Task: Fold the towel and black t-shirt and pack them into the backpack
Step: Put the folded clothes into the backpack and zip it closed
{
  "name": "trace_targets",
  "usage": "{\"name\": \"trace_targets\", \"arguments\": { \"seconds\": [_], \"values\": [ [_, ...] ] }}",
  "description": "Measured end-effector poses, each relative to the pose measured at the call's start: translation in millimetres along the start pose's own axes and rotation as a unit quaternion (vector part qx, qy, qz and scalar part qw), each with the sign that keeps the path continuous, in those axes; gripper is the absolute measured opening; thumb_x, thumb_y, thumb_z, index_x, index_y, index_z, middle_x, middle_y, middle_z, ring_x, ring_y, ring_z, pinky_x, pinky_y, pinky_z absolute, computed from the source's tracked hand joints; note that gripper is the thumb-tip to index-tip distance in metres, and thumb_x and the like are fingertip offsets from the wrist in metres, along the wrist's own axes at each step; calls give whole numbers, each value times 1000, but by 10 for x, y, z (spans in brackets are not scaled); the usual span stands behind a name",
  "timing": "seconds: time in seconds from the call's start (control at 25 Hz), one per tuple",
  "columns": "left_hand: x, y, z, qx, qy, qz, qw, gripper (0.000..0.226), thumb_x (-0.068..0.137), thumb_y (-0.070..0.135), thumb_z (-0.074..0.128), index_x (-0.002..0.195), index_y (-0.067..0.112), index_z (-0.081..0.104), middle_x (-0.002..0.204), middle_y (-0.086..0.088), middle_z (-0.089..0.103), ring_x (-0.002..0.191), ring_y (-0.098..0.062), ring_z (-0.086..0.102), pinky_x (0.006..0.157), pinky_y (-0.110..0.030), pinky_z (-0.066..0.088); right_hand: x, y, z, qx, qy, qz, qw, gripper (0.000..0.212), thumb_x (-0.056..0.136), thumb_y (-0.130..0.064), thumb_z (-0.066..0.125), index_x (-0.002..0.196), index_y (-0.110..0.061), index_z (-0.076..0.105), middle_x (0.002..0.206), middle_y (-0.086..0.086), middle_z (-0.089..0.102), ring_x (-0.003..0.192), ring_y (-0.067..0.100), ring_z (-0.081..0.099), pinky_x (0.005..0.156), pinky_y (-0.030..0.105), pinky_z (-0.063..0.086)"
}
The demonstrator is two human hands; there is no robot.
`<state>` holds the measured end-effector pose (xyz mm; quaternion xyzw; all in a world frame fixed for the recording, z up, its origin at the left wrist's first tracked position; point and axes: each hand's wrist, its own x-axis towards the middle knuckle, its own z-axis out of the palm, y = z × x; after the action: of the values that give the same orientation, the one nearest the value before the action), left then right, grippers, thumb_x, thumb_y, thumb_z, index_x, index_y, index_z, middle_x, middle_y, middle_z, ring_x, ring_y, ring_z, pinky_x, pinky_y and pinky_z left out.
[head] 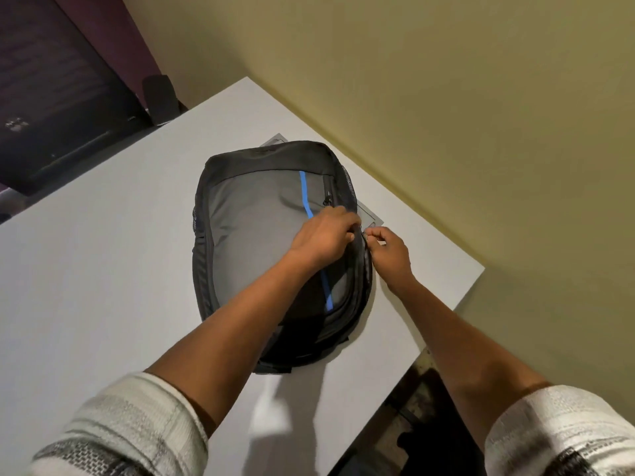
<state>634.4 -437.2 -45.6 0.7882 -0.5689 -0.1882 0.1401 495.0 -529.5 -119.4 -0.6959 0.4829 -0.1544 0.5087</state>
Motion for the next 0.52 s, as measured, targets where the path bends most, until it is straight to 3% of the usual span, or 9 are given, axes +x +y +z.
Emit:
{"name": "trace_targets", "arguments": {
  "seconds": [0.12, 0.24, 0.52],
  "values": [
    [470, -76, 42, 24, -19, -1, 1000, 34, 98, 15, 54, 131, 21, 60, 120, -7, 56, 108, -29, 55, 75, -35, 38, 255, -45, 46, -1, -33, 16, 999, 29, 98, -14, 53, 123, -17, 67, 117, -1, 65, 107, 15, 58, 95, 29, 45],
    [734, -234, 138, 21, -69, -33, 997, 37, 97, 12, 55, 132, 24, 62, 121, -9, 53, 108, -31, 56, 77, -33, 37, 427, 33, 105, -10, -56, 13, 998, 31, 99, -17, 51, 124, -19, 68, 123, 1, 67, 111, 18, 60, 100, 34, 47],
    [858, -313, 193, 56, -86, -28, 994, 34, 99, 19, 56, 126, 38, 67, 119, 0, 57, 106, -27, 59, 74, -33, 37, 581, 171, 109, -50, -33, -1, 998, 4, 91, -15, 65, 92, -18, 66, 93, -5, 68, 91, 18, 64, 87, 36, 51]
  ]
}}
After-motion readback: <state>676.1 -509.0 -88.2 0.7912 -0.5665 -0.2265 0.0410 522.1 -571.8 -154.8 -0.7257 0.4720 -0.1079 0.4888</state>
